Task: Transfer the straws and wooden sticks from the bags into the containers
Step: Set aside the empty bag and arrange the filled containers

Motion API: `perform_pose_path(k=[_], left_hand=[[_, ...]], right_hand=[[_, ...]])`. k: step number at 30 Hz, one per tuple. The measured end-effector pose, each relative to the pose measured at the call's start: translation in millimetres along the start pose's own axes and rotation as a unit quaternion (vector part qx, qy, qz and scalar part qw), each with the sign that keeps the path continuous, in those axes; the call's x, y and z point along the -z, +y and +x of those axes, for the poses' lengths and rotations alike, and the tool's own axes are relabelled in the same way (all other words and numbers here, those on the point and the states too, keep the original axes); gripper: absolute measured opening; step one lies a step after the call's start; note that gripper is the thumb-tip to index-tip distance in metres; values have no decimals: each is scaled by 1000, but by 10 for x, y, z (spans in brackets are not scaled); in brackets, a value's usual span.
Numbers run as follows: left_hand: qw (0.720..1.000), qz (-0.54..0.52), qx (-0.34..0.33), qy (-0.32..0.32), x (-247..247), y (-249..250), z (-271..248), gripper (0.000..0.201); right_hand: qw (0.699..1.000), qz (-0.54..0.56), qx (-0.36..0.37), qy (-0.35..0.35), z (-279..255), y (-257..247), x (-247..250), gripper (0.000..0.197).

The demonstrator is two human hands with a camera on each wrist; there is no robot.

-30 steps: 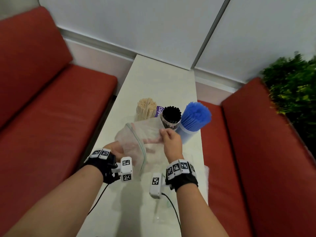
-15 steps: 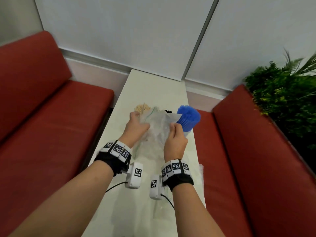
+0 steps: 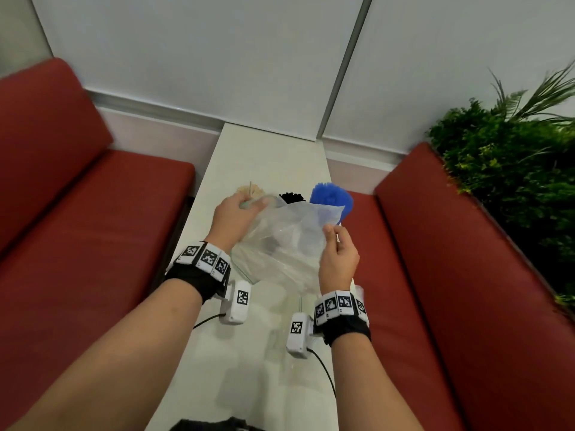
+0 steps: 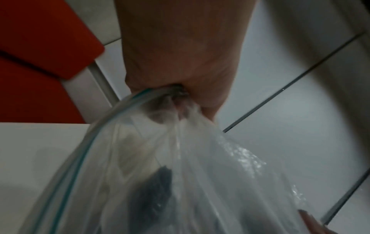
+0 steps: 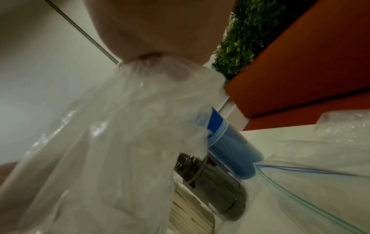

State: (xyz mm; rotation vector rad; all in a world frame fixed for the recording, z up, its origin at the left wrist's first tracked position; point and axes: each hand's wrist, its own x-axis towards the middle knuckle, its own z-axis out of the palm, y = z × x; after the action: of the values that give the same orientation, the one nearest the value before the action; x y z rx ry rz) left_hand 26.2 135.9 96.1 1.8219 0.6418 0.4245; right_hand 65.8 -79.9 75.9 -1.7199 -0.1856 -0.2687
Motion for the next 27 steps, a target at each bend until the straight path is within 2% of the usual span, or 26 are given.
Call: perform_pose_path(k=[1, 2, 3, 5, 6, 8, 9, 10, 12, 13, 15, 17, 18, 20, 22, 25, 27], left_hand=[[999, 4, 7, 34, 32, 15, 22, 38], [995, -60, 49, 61, 93, 23, 78, 36], [978, -164, 110, 72, 162, 27, 128, 31], [909, -363, 201, 43, 292, 34, 186, 21], [871, -440, 221, 3, 333, 41, 190, 21], [809, -537, 197, -137, 349, 77, 155, 35], [788, -547, 178, -219, 337, 94, 125, 48], [785, -522, 156, -295, 319, 108, 87, 60], [830, -377, 115, -396, 255, 124, 9, 72], [855, -295, 99, -415, 211, 126, -32, 71], [885, -221, 84, -401, 124, 127, -71, 58], [910, -246, 99, -318, 44, 103, -45, 46], [917, -265, 102, -281, 32, 101, -24, 43], [922, -278, 83, -255, 48, 111, 13, 41], [919, -279, 60, -271, 94, 123, 18, 47], [904, -262, 34, -335, 250, 138, 13, 56], [915, -184, 7, -358, 402, 139, 24, 51]], right_hand=[[1000, 8, -4, 0, 16, -16, 39, 21], [1000, 19, -14, 1, 46, -27, 93, 20], [999, 35, -31, 0, 84, -36, 150, 20], [995, 67, -74, -16, 160, -59, 228, 19], [993, 76, -92, -19, 187, -70, 234, 19], [989, 92, -114, 8, 232, -95, 186, 22], [987, 101, -123, 36, 246, -113, 152, 24], [983, 108, -134, 68, 263, -127, 125, 27], [972, 116, -160, 125, 309, -131, 96, 29], [966, 128, -180, 137, 332, -132, 81, 28], [943, 206, -243, 98, 355, -156, 48, 28], [907, 279, -315, -14, 350, -169, 25, 42], [892, 286, -342, -75, 334, -161, 16, 47], [873, 266, -369, -175, 278, -122, -13, 49], [861, 274, -371, -213, 232, -92, -65, 40], [871, 312, -352, -139, 301, -76, -60, 10], [896, 279, -332, -90, 385, -57, 53, 6]])
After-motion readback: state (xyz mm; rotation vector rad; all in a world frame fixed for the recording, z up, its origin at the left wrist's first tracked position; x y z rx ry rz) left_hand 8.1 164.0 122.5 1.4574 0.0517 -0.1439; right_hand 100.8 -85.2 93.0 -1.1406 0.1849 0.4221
